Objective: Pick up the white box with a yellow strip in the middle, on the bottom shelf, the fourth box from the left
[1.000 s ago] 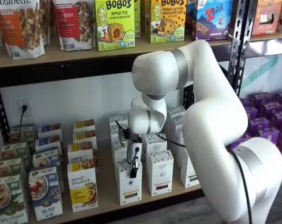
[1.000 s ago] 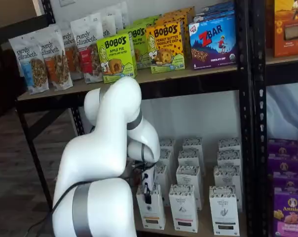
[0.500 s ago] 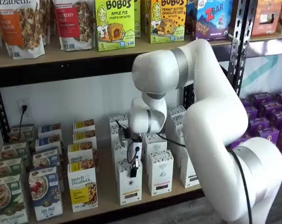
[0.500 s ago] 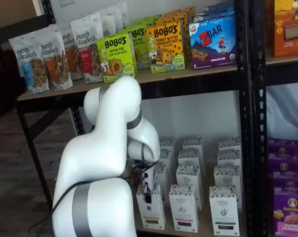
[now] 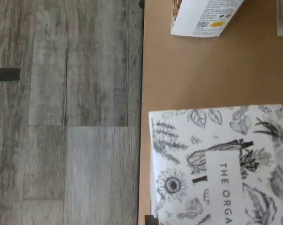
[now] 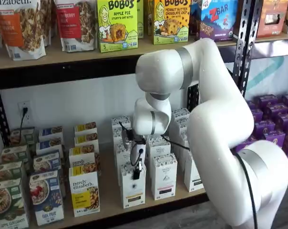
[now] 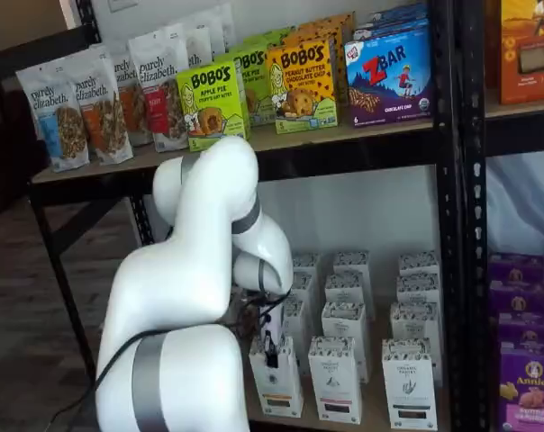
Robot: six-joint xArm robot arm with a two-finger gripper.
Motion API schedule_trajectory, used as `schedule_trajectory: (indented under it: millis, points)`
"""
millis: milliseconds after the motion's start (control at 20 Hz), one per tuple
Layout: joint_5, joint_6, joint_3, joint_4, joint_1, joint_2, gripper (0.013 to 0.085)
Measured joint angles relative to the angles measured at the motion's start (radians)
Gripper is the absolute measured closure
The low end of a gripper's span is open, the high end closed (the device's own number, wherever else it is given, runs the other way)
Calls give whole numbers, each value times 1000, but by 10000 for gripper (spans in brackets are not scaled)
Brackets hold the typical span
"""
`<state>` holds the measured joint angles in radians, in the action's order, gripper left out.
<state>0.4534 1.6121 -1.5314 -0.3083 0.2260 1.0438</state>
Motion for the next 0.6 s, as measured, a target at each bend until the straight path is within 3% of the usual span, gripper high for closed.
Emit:
schedule_trajectory:
  millis: [600]
  points:
    - [-19,0,94,-12,16,-64,490]
